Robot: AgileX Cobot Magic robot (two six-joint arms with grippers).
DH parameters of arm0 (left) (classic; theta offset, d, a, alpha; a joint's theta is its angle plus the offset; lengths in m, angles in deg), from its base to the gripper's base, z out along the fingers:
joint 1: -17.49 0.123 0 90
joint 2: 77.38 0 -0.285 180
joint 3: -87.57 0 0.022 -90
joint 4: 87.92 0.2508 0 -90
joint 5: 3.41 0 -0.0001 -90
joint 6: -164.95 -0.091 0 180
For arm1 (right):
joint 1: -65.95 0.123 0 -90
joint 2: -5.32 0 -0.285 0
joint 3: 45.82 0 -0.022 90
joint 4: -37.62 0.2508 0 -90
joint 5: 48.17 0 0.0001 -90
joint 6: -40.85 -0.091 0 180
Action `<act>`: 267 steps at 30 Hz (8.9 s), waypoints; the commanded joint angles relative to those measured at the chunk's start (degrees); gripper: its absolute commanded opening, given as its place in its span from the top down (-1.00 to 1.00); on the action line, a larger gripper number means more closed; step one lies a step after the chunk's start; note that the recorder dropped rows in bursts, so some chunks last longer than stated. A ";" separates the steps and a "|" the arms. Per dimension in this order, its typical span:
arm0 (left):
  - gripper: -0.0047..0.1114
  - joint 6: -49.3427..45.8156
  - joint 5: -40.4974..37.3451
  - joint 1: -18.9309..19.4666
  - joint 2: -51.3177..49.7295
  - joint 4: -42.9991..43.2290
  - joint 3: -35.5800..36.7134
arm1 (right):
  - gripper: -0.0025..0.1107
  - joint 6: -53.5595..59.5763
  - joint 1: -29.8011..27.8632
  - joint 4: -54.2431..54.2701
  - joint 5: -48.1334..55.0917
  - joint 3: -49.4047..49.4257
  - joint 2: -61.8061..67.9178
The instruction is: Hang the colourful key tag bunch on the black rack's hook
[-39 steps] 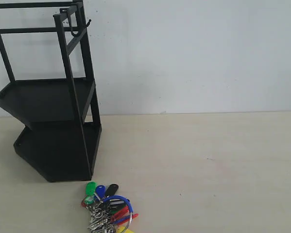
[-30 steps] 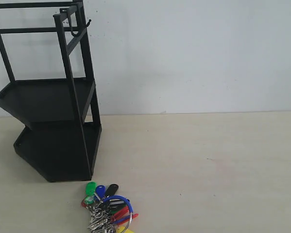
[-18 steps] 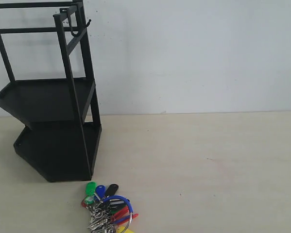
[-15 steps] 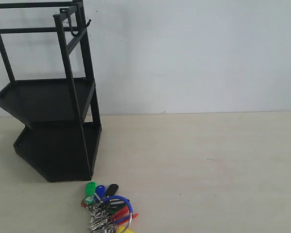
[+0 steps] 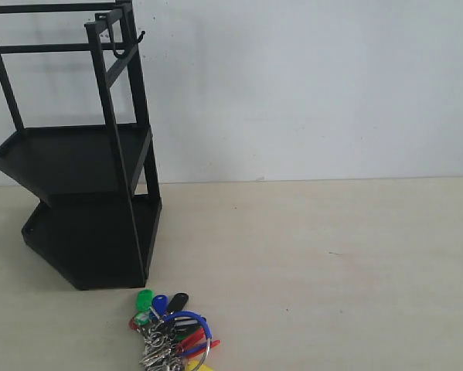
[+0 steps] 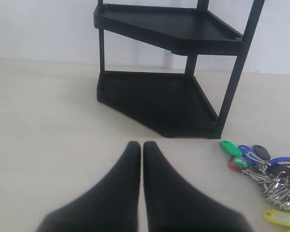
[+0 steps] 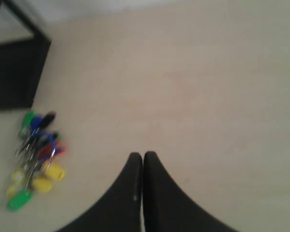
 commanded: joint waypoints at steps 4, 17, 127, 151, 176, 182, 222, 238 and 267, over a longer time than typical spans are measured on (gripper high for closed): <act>0.84 -0.20 0.39 0.14 0.12 0.28 0.16 | 0.96 30.04 -0.22 31.12 8.09 -0.53 15.79; 0.84 -0.20 0.39 0.14 0.12 0.28 0.16 | 0.96 79.10 3.60 68.12 20.50 -0.77 41.33; 0.84 -0.20 0.39 0.14 0.12 0.28 0.16 | 0.96 76.86 19.85 62.01 -1.94 -22.32 61.21; 0.84 -0.20 0.39 0.14 0.12 0.28 0.16 | 0.96 68.11 21.94 48.18 -4.16 -22.27 45.05; 0.84 -0.20 0.39 0.14 0.12 0.28 0.16 | 0.96 70.20 20.51 48.53 3.46 -23.13 43.76; 0.84 -0.20 0.39 0.14 0.12 0.28 0.16 | 0.96 67.90 19.82 51.94 -7.89 -23.09 43.76; 0.84 -0.20 0.39 0.14 0.12 0.28 0.16 | 0.96 71.92 30.55 59.29 -41.45 -49.06 57.16; 0.84 -0.20 0.39 0.14 0.12 0.28 0.16 | 0.96 75.28 32.45 58.93 -43.09 -51.04 58.13; 0.84 -0.20 0.39 0.14 0.12 0.28 0.16 | 0.01 77.22 34.61 59.45 -44.20 -50.94 60.62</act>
